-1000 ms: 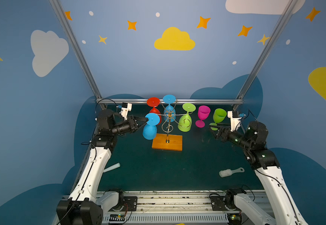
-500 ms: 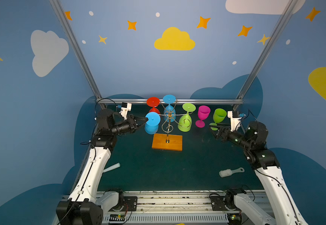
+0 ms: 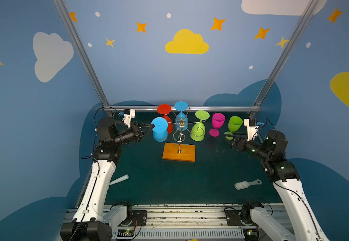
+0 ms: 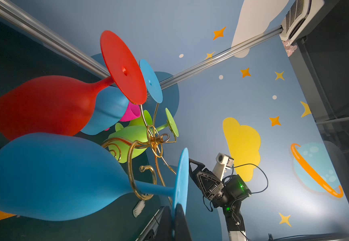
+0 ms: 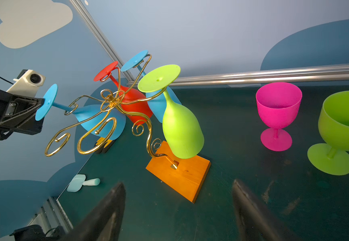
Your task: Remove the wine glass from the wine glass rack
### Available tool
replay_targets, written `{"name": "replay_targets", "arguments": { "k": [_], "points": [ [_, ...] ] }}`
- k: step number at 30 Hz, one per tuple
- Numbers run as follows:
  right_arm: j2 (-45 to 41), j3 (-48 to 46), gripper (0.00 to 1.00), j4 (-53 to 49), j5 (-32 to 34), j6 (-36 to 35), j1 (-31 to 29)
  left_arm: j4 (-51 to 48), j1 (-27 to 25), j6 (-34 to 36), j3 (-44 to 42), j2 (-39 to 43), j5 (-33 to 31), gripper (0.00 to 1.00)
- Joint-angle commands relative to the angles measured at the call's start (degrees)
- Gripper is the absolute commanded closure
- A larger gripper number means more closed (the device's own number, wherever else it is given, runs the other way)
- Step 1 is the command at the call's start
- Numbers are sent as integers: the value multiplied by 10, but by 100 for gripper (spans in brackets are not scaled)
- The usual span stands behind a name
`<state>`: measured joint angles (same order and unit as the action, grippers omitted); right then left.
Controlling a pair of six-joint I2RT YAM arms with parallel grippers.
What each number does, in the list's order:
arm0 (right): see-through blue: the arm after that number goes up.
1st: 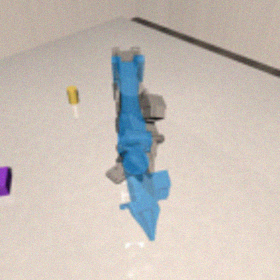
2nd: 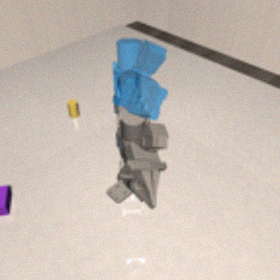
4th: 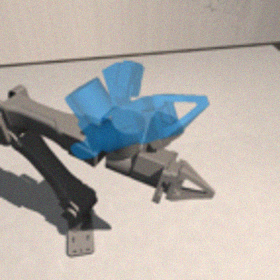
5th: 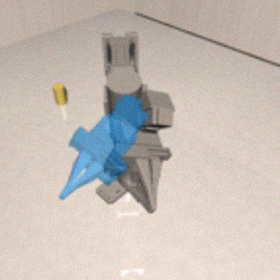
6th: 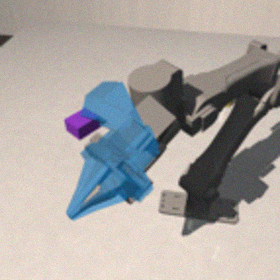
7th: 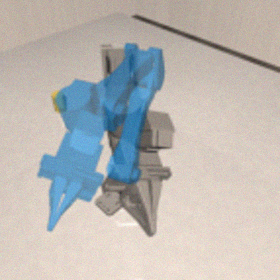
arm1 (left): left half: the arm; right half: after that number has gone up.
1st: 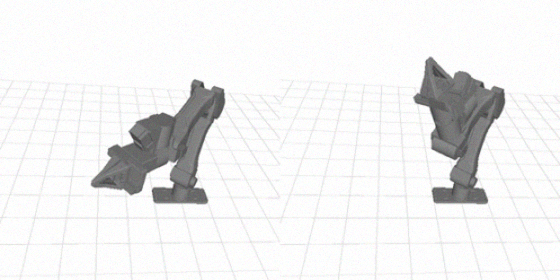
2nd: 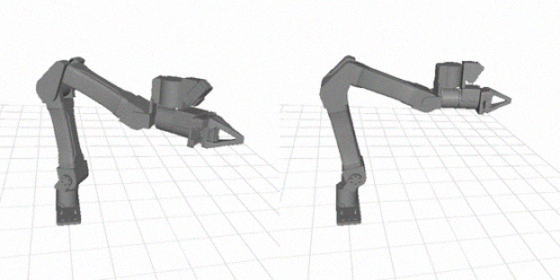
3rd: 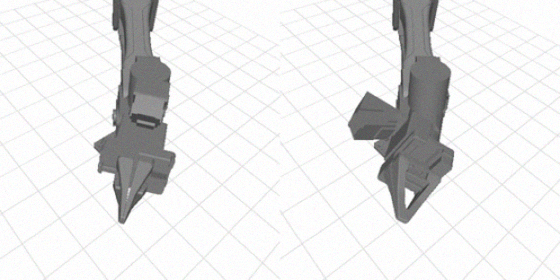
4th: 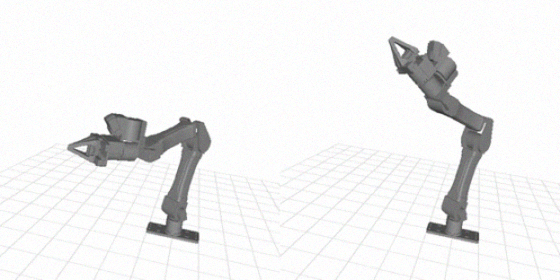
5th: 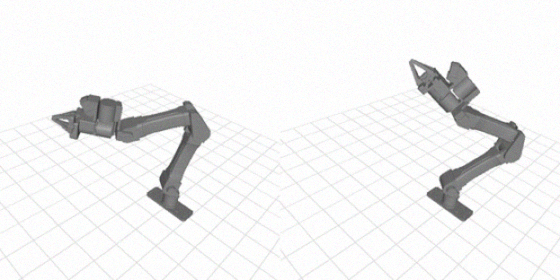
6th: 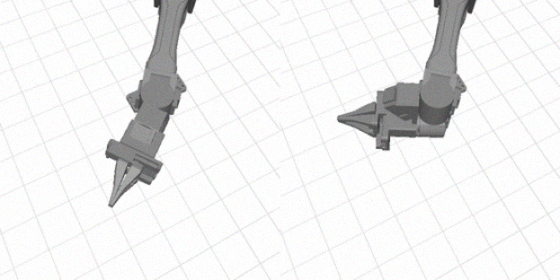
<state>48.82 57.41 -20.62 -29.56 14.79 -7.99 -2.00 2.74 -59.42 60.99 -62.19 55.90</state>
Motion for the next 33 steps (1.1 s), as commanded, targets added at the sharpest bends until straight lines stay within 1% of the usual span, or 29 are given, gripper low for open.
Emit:
{"name": "replay_targets", "arguments": {
  "k": [1, 15, 33],
  "points": [
    [-11, 0, 21, -3, 2, 3, -2, 19, 5, -2, 3, 4, 7, 97],
    [-18, 2, 21, -11, 6, 2, -2, 27, 4, 2, 9, -12, -18, 97],
    [-24, 6, 21, -18, 7, -1, -2, 54, -22, -4, 36, -52, -35, 97]
  ]
}}
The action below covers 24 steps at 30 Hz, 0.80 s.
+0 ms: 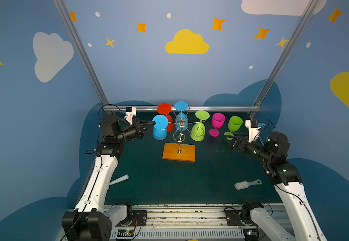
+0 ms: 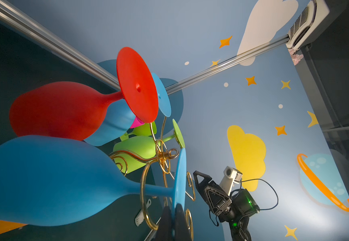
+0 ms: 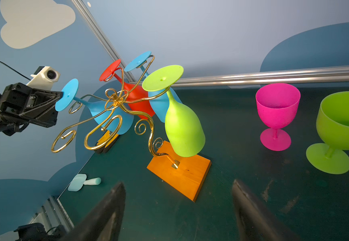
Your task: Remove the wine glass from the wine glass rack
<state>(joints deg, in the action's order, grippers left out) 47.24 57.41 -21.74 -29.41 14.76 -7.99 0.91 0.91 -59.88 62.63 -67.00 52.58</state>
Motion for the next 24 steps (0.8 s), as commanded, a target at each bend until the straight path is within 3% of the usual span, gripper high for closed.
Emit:
{"name": "replay_targets", "arguments": {
  "k": [1, 24],
  "points": [
    [-9, 6, 21, -8, 7, -1, -2, 26, -5, 0, 21, -7, -3, 97],
    [-12, 4, 21, -12, 9, -4, -2, 24, -47, 5, 24, -18, 9, 97]
  ]
}}
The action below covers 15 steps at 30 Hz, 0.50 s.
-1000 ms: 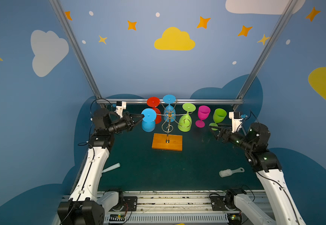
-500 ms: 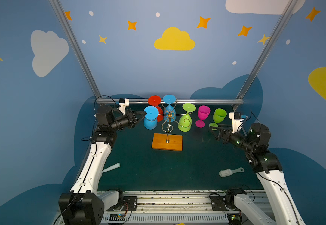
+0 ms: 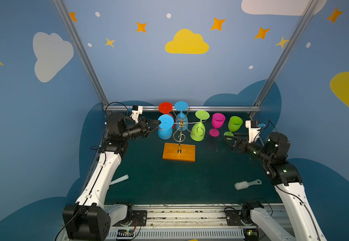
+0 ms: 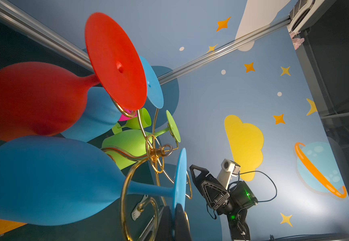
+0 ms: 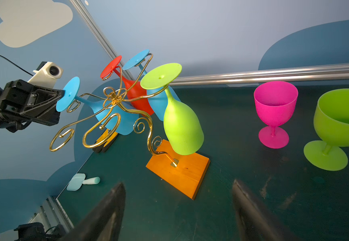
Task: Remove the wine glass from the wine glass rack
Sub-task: 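Slide the blue glass off the rack arm toward the robot with the left gripper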
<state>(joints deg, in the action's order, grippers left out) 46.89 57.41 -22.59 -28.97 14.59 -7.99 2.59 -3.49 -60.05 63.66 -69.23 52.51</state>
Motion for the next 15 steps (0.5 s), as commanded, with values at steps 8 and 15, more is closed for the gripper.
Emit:
{"name": "replay_targets", "arguments": {
  "k": [8, 15],
  "points": [
    [-6, 4, 21, -1, 1, -1, -2, -5, -6, 11, 0, 24, 18, 97],
    [-8, 4, 21, -4, 1, -3, -2, -29, -6, 22, -11, 41, 21, 97]
  ]
}}
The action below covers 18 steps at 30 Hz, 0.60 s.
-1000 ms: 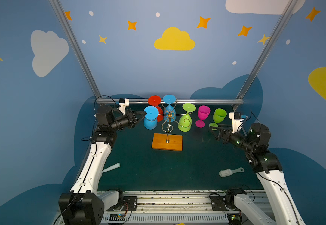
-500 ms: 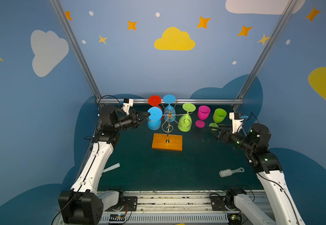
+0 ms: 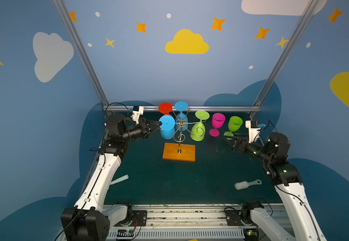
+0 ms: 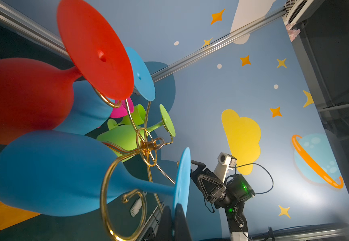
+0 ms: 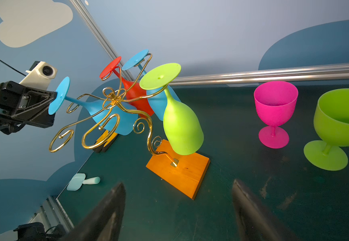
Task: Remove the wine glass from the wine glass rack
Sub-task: 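Slide the blue glass off the rack arm toward the robot with the left gripper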
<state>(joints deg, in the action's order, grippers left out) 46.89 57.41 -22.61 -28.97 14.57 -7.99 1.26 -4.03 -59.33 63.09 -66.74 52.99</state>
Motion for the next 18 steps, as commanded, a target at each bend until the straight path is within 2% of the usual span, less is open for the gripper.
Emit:
{"name": "replay_targets", "arguments": {
  "k": [1, 18],
  "points": [
    [-9, 4, 21, -4, 2, -2, -2, -18, -1, 16, -7, 18, 17, 97],
    [-16, 3, 21, -12, 4, -6, -2, -64, -1, 47, -15, 40, 23, 97]
  ]
}}
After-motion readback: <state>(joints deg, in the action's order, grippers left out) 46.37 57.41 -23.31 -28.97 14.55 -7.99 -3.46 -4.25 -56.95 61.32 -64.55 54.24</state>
